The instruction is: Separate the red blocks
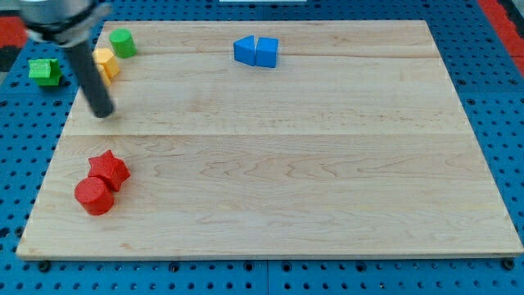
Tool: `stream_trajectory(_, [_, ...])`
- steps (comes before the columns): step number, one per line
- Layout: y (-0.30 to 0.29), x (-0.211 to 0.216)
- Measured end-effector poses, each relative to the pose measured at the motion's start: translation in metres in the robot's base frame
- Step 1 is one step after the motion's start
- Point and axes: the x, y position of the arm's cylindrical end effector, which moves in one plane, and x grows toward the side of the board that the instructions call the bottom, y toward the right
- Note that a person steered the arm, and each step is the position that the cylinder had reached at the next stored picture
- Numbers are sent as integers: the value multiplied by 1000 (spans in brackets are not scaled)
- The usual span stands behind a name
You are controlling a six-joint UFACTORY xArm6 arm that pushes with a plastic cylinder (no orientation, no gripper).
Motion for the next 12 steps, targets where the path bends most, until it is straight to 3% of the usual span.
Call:
stream_trajectory(2, [-4, 127])
stream_trajectory(3, [28, 186])
stream_trajectory(4, [54, 151])
stream_trajectory(5, [47, 78])
stream_trajectory(6, [66, 34])
stream_trajectory(7, [114, 8])
stream_trajectory(8, [187, -62])
stream_trajectory(9, [209, -24])
stream_trajectory(10, [174, 32])
stream_trajectory(11, [122, -1])
stream_trajectory(12, [145, -61])
